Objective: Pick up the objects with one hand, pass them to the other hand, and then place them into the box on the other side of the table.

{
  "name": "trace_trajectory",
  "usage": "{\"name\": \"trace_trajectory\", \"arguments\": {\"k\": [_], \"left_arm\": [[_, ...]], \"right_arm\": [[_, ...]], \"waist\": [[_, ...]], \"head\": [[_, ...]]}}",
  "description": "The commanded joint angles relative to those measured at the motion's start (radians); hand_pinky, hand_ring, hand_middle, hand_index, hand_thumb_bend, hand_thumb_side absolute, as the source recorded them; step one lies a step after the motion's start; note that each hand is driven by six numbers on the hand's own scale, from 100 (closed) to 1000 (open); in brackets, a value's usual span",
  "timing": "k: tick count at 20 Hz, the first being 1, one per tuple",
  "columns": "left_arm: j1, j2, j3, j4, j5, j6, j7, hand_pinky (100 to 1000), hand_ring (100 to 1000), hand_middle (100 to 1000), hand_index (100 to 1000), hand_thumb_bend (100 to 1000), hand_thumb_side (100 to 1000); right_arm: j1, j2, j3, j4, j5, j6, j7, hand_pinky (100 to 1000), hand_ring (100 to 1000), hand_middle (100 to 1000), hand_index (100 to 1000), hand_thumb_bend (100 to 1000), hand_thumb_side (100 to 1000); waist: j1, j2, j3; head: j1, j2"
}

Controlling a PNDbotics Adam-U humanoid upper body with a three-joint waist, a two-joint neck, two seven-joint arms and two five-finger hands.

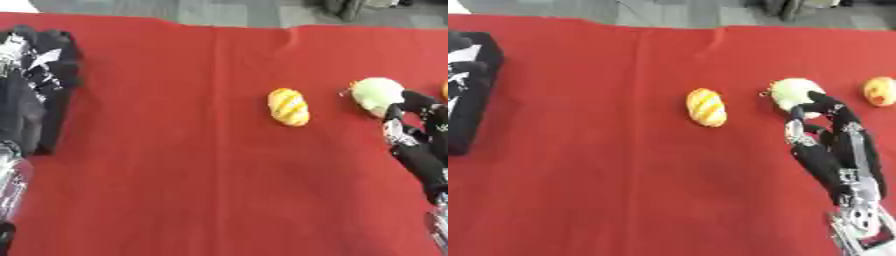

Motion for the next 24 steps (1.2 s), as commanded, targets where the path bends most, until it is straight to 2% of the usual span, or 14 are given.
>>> {"name": "trace_trajectory", "arguments": {"k": [1,4,5,6,11,15,18,24], "left_arm": [[-0.016,0.016,0.005,-0.015,-0.004,-0.002,0.002,624,651,763,804,100,820],[-0.016,0.016,0.008,-0.015,-0.002,-0.003,0.005,625,651,764,804,100,820],[-0.015,0.016,0.009,-0.015,-0.001,-0.004,0.006,625,652,764,804,100,820],[-0.014,0.017,0.009,-0.016,0.000,-0.004,0.006,624,652,764,804,100,820],[-0.006,0.023,0.009,-0.015,0.000,-0.003,0.007,624,652,764,804,100,822],[-0.001,0.027,0.008,-0.015,-0.002,-0.001,0.006,624,652,764,804,100,824],[0.002,0.030,0.007,-0.015,-0.004,0.000,0.005,624,653,764,804,100,825],[0.004,0.035,0.008,-0.021,-0.006,-0.001,0.005,625,654,765,804,100,823]], "right_arm": [[-0.004,-0.015,-0.011,-0.021,0.008,-0.002,-0.005,724,968,640,794,137,255],[-0.010,-0.018,-0.015,-0.021,0.007,-0.006,-0.006,724,972,645,796,139,257],[-0.013,-0.020,-0.019,-0.021,0.005,-0.008,-0.008,725,973,648,797,127,302],[-0.016,-0.024,-0.022,-0.021,0.003,-0.010,-0.008,725,975,650,799,142,258],[-0.007,-0.076,-0.039,-0.021,0.016,-0.007,0.009,734,993,678,818,151,283],[0.016,-0.154,-0.061,-0.021,0.030,0.013,0.038,750,1000,716,842,163,301],[0.035,-0.221,-0.087,-0.021,0.016,0.049,0.056,757,1000,731,848,177,292],[0.092,-0.361,-0.151,-0.021,-0.036,0.124,0.034,774,1000,739,850,211,256]], "waist": [[0.000,-0.024,0.002],[-0.004,-0.024,0.007],[-0.004,-0.025,0.007],[-0.005,-0.025,0.007],[-0.007,-0.028,0.002],[-0.011,-0.030,-0.002],[-0.014,-0.031,-0.003],[-0.019,-0.027,-0.009]], "head": [[-0.009,-0.008],[-0.019,-0.009],[-0.022,-0.009],[-0.023,-0.009],[-0.040,-0.008],[-0.051,-0.006],[-0.054,-0.003],[-0.083,0.002]]}}
